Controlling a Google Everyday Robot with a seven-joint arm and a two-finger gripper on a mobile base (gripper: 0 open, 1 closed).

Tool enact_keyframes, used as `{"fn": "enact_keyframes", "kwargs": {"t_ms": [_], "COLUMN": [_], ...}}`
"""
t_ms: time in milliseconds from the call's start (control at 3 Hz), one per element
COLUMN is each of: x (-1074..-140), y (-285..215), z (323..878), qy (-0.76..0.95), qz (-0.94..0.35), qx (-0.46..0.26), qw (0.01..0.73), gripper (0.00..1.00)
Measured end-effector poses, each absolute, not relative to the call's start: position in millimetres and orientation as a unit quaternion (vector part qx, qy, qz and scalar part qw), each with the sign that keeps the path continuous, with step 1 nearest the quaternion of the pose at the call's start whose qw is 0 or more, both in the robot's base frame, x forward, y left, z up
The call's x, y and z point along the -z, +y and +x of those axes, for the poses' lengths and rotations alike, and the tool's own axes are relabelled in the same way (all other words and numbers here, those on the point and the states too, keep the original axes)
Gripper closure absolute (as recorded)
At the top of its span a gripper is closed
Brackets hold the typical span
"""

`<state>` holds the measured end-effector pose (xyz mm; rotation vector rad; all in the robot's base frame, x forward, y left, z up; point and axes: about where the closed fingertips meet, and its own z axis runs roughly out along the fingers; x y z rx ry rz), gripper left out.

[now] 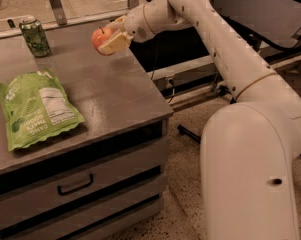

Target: Move apple near green can

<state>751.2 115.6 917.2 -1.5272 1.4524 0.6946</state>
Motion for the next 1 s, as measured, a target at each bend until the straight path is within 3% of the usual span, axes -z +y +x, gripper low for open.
{"fn": "enact_keyframes", "kwargs": {"t_ms": [333, 1000], "x": [-928.5, -907.4], "y": [109.8, 171.9], "z": [758.9, 801.2], "qy": [0.588, 0.563], "qz": [-0.592, -0.571], "qx": [-0.283, -0.299], "qw": [0.473, 0.517], "gripper": [1.00, 1.00]}}
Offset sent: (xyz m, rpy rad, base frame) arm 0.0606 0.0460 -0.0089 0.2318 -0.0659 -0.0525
